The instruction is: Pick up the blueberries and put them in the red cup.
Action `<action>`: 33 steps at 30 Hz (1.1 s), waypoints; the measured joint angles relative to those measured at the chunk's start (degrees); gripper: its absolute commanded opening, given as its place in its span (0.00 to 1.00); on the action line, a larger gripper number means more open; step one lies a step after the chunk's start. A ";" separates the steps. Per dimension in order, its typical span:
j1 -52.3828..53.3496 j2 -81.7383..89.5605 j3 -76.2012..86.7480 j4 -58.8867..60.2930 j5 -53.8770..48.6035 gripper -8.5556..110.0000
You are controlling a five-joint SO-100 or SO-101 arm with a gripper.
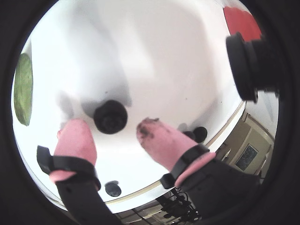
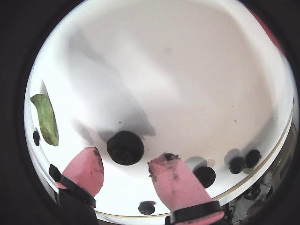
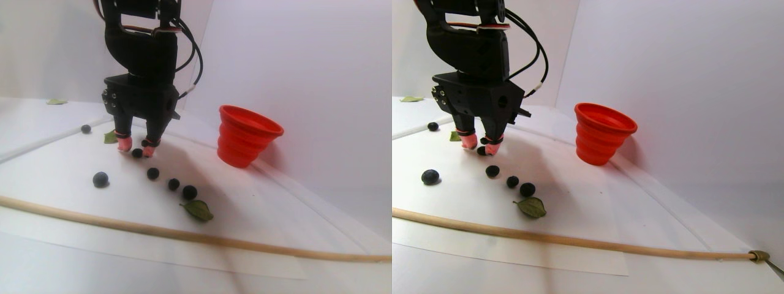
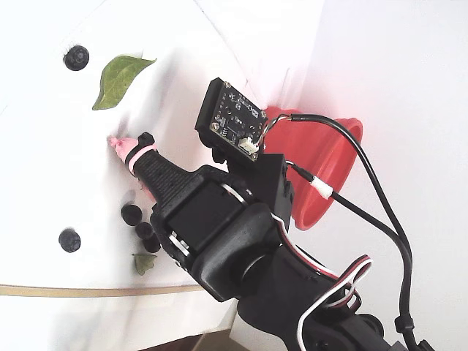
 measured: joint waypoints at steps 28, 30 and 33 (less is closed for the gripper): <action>0.00 -3.34 -0.79 -5.62 -0.62 0.19; 0.00 -3.52 -0.44 -5.98 -0.70 0.19; 0.35 -3.78 0.00 -6.42 -0.70 0.19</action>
